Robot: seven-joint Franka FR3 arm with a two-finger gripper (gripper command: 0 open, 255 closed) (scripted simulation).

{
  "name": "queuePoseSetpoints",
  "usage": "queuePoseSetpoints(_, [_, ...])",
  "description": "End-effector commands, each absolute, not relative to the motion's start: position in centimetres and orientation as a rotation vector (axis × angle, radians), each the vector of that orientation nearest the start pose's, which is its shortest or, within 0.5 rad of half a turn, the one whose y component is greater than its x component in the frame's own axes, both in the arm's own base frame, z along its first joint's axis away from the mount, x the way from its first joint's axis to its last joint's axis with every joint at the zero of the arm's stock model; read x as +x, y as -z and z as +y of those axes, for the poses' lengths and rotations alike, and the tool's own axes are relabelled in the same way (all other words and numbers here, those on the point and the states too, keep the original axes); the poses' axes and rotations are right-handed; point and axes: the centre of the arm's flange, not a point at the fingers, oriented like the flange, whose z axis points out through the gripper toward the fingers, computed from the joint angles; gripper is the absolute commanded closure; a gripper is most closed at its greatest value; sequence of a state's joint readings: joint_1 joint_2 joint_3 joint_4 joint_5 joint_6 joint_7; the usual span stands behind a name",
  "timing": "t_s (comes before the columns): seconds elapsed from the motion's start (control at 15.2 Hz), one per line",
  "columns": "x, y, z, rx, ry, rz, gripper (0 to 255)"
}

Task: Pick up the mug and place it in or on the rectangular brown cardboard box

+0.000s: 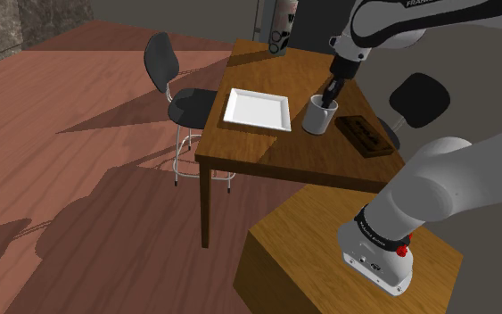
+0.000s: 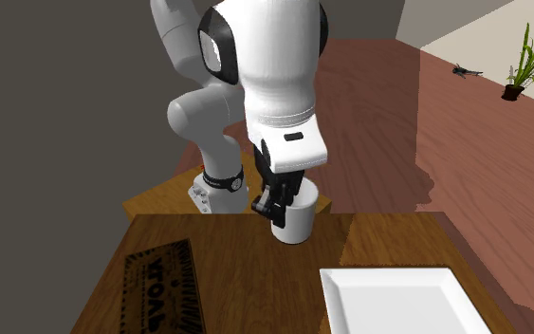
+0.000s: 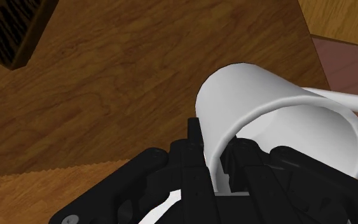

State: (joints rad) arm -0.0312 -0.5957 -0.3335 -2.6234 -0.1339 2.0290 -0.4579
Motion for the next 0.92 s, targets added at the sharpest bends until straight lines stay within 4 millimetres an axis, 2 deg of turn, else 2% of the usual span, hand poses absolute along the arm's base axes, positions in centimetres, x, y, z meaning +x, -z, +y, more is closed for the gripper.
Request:
queuePoseSetpoints(0.0, [33.7, -43.7, -13.5, -3.057, 0.010, -0.322, 255])
queuePoseSetpoints(0.4, [33.7, -46.9, -13.5, -3.057, 0.010, -0.322, 255])
queuePoseSetpoints(0.86, [29.7, -47.8, -21.8, -3.057, 0.010, -0.322, 255])
